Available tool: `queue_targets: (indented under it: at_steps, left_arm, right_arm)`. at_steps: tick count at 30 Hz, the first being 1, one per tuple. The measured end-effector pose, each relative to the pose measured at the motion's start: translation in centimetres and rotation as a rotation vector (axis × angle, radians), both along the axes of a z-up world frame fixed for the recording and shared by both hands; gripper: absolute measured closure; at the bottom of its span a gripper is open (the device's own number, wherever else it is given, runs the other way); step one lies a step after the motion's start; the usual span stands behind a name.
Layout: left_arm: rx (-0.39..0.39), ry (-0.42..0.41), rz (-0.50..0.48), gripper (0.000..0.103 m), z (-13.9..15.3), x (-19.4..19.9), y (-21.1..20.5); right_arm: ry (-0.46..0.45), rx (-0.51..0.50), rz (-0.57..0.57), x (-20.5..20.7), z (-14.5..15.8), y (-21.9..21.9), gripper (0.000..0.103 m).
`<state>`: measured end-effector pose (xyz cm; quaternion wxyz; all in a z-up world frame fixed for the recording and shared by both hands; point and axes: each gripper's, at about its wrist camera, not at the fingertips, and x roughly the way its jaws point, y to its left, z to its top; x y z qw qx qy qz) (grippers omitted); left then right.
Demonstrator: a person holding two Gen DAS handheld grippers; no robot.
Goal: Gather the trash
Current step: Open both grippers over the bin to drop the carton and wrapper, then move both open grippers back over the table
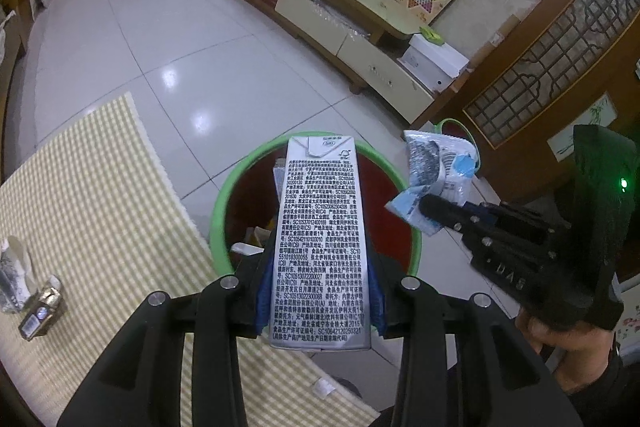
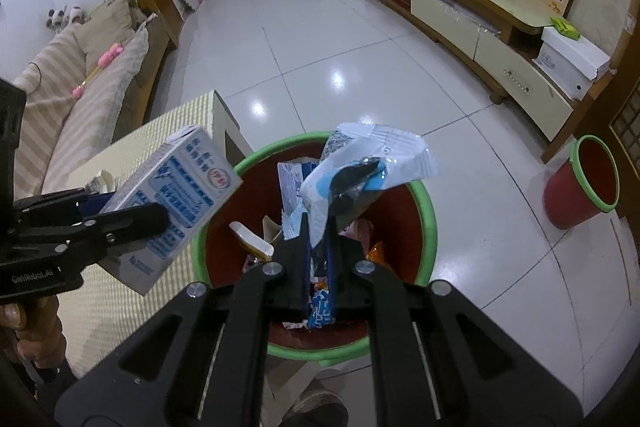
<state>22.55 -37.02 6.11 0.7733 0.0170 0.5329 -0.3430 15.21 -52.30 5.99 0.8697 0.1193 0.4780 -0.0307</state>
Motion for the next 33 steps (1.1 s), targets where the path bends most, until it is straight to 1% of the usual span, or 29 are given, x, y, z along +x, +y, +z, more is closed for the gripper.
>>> queue_targets:
  at_steps: [1,2,3,5,6,7,8,9,11,12,14,15,16,21,24,27,29,33]
  left_arm:
    - [0.001,0.002,0.014,0.044,-0.1,0.1,-0.1]
    - [-0.007,-0.001,0.033,0.024,0.0,0.2,0.1]
    - [-0.02,-0.005,0.048,0.017,0.1,0.2,0.3]
    - [-0.04,0.004,0.065,0.014,0.3,0.6,0.7]
    - [-0.044,0.007,0.074,0.01,0.4,0.7,1.0]
    - [-0.044,0.003,0.093,0.008,0.5,0.9,1.5]
    - [-0.044,-0.002,0.109,0.008,0.7,1.0,2.0]
    - [-0.045,-0.004,0.124,0.008,0.8,1.1,2.5]
    - [-0.044,0.0,0.167,0.008,1.0,1.6,3.6]
    - [-0.033,0.001,0.195,0.008,1.0,1.7,4.3]
    - [-0.014,-0.009,0.25,0.008,1.2,1.9,6.0]
    - [-0.005,-0.019,0.278,0.008,1.3,1.9,6.9]
    - [0.006,-0.034,0.304,0.008,1.4,1.8,8.0]
    - [0.022,-0.117,0.366,0.008,2.3,1.0,12.6]
    - [0.037,-0.163,0.403,0.008,2.7,0.2,16.0]
    - [0.051,-0.167,0.44,0.008,2.6,-0.4,19.5]
    - [0.053,-0.146,0.443,0.008,2.2,-0.9,21.6]
    - [0.077,-0.129,0.445,0.008,1.3,-1.7,24.5]
  right_arm:
    - [0.0,-0.003,-0.005,0.0,0.0,0.0,0.082]
    - [-0.006,-0.001,-0.013,-0.1,0.0,-0.1,0.067]
    - [-0.01,0.002,-0.019,-0.2,0.1,-0.1,0.061]
    - [-0.018,0.006,-0.032,-0.2,0.2,-0.4,0.048]
    - [-0.02,0.006,-0.036,-0.2,0.2,-0.4,0.044]
    - [-0.024,0.009,-0.04,-0.2,0.3,-0.4,0.036]
    - [-0.028,0.014,-0.041,-0.2,0.4,-0.4,0.031]
    - [-0.031,0.021,-0.04,-0.2,0.4,-0.3,0.029]
    - [-0.035,0.02,-0.043,-0.2,0.4,-0.2,0.017]
    - [-0.036,0.017,-0.044,-0.1,0.5,-0.1,0.016]
    - [-0.042,0.014,-0.044,0.0,0.7,0.3,0.007]
    - [-0.047,0.014,-0.043,0.0,0.8,0.6,0.005]
    - [-0.053,0.015,-0.038,0.1,0.9,1.0,0.005]
    - [-0.055,0.003,-0.006,0.7,1.1,3.5,0.005]
    - [-0.062,0.02,0.004,0.9,1.2,4.9,0.005]
    - [-0.076,0.041,0.022,0.9,1.1,6.8,0.005]
    - [-0.073,0.044,0.052,0.9,1.0,8.1,0.005]
    - [-0.068,0.045,0.103,1.1,0.7,10.4,0.005]
